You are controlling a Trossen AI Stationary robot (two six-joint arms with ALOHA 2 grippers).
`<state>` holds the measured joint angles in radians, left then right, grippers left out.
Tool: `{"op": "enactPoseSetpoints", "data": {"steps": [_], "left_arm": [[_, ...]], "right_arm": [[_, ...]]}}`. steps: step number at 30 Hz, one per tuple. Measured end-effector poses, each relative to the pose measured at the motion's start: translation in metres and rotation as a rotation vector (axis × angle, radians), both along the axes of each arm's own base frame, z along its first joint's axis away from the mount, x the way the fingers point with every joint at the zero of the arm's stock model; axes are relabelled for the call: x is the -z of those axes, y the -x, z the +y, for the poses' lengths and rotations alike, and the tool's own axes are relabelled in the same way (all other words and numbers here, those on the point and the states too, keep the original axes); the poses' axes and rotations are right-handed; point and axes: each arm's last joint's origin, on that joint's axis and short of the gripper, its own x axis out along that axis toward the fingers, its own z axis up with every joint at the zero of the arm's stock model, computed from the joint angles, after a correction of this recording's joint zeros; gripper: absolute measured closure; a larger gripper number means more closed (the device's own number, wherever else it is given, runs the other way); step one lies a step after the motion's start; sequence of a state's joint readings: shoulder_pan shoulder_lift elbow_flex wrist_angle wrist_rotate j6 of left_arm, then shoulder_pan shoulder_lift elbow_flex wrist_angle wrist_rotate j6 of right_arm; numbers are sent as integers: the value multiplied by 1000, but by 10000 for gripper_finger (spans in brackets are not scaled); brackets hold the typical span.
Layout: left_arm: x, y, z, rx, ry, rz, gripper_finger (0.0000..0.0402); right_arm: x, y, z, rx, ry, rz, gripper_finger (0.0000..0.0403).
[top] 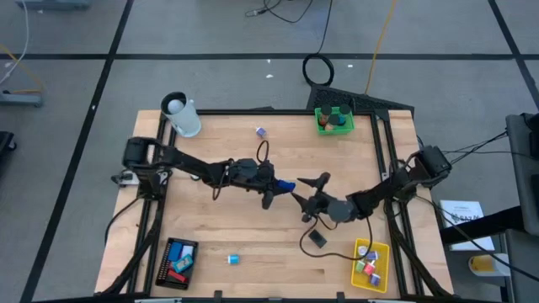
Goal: Pick & Place Office items
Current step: Put the blue digital clock into the black bin
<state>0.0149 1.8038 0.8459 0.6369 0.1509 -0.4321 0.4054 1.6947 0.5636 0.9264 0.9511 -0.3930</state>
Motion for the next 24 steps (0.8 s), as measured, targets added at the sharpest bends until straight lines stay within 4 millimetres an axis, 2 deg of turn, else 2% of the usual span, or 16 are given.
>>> {"op": "enactPoseSetpoints", "data": {"steps": [4, 9, 12, 17, 24], "left_arm": [[-21, 24, -19, 98, -75, 170, 349], [-56, 72, -53, 162, -131, 338, 349], [-70, 100, -72, 220, -130, 415, 347], [-76, 145, -105, 339, -75, 598, 344], [-72, 188, -158, 537, 101, 824, 342]], "right_arm": [[0, 4, 8, 6, 31, 10, 146], [0, 4, 9, -3, 28, 11, 206], [0, 4, 9, -14, 24, 12, 239], [1, 3, 9, -60, 6, 13, 276], [1, 1, 6, -59, -1, 13, 300]]}}
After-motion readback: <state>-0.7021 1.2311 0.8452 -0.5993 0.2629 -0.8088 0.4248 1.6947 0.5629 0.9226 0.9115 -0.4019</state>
